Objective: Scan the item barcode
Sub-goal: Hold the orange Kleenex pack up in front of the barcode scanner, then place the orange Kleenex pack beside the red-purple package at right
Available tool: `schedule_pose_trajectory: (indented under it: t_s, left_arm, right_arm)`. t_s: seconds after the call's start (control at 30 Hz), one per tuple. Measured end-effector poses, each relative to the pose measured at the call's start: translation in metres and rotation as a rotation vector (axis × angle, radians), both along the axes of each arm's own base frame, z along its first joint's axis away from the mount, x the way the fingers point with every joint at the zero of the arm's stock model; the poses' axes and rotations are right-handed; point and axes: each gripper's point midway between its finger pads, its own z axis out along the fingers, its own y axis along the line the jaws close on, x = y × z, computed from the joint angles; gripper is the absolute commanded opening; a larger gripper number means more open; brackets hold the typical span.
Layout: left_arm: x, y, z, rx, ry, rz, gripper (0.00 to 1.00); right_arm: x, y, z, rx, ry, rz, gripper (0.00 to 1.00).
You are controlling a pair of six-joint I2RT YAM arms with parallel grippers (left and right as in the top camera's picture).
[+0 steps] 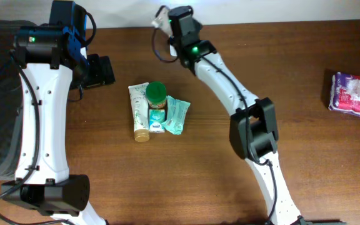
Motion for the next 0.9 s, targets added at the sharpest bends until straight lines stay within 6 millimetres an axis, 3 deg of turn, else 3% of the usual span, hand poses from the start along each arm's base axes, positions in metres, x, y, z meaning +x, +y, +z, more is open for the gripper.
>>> schedule_pose_trajectory:
  t_s: [0.07,0.23,0.3,0.37,0.47,0.57,0.63,0.67,0.77,0.8,0.83,0.9]
  left_arm:
    - [0.000,0.000,0.000,0.000,0.000,0.000,0.99]
    - [0.000,0.000,0.000,0.000,0.000,0.000,0.99]
    - [0.000,0.000,0.000,0.000,-0.001,0.000,0.99]
    - [0.000,0.000,0.000,0.000,0.000,0.000,0.99]
    - [0.001,0.000,0.000,0.000,-0.002,0.000,0.99]
    - [0.001,0.000,0.000,0.000,-0.002,0.000,0.99]
    - [0.000,0.000,0.000,0.000,-0.002,0.000,0.99]
    - [0.000,0.000,0.000,0.000,0.000,0.000,0.99]
    - [0.000,0.000,0.000,0.000,-0.001,0.000,0.99]
    - [0.000,0.000,0.000,0.000,0.000,0.000,0.99]
    - [0.000,0.000,0.000,0.000,0.000,0.000,0.99]
    - [0.000,0.000,0.000,0.000,0.000,0.000,0.99]
  right_arm:
    - [-0.006,0.014,0.000,-0.057,-0.004,0.052,0.04]
    - [0.003,0.004,-0.007,-0.072,-0.031,0.002,0.04]
    - [0.016,-0.020,0.026,0.000,-0.172,-0.175,0.04]
    - [0.014,-0.050,0.020,0.008,-0.130,-0.282,0.04]
    - [-0.008,-0.159,-0.013,0.049,0.086,-0.573,0.04]
    - [-0.051,-0.281,-0.029,0.159,0.227,-0.932,0.04]
    - [-0.078,-0.339,-0.042,0.209,0.304,-1.091,0.04]
    - [-0.098,-0.379,-0.050,0.249,0.356,-1.191,0.04]
    - [-0.140,-0.429,-0.065,0.298,0.493,-1.317,0.11]
    - [-0.154,-0.444,-0.071,0.334,0.538,-1.355,0.28]
    - [-0.164,-0.455,-0.077,0.360,0.569,-1.379,0.32]
    - [-0.180,-0.470,-0.085,0.387,0.614,-1.425,0.64]
